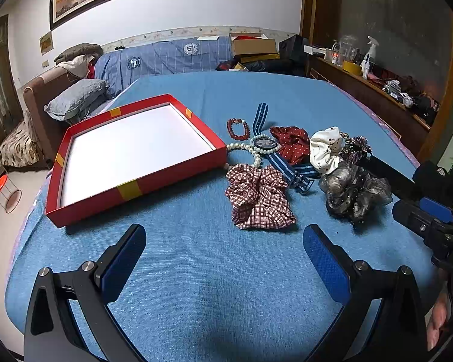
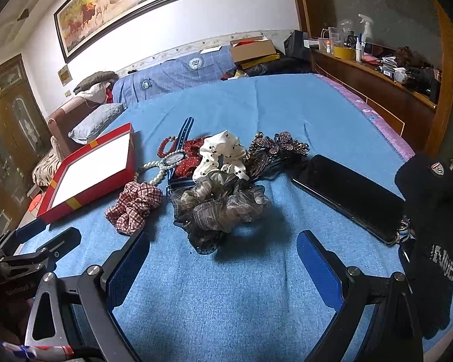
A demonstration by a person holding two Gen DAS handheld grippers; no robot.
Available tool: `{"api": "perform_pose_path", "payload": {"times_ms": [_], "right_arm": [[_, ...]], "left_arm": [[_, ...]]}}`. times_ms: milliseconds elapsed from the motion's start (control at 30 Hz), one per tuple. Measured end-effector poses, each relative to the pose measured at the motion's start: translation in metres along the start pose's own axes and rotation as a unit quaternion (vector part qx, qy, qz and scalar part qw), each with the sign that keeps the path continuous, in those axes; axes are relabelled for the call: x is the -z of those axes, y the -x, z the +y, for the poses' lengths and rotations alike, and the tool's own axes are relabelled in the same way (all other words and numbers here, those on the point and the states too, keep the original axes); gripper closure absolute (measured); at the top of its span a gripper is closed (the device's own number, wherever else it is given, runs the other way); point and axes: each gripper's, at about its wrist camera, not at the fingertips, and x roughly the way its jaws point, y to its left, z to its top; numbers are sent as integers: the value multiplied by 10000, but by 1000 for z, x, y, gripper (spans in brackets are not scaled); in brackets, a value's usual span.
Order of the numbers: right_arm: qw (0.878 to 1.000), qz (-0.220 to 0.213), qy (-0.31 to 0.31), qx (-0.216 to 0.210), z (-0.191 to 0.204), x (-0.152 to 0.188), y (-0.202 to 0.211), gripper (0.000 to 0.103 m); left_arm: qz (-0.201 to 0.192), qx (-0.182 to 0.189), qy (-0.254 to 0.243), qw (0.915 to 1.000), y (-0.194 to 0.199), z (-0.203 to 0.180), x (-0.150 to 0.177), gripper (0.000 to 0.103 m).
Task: Organize jewelry
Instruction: 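Move both grippers toward the pile of scrunchies beside the red box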
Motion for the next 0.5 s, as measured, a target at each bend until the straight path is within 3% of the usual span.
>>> {"api": "perform_pose_path", "payload": {"times_ms": [200,500], "right_arm": [[10000,56,-24,-5,-3,-2,-7,3],[9999,133,-61,-19,-9,-12,-22,3]], "left_arm": [[129,37,0,9999,-13,0,-1,0],[647,318,180,9972,-55,4,-13,0]]}}
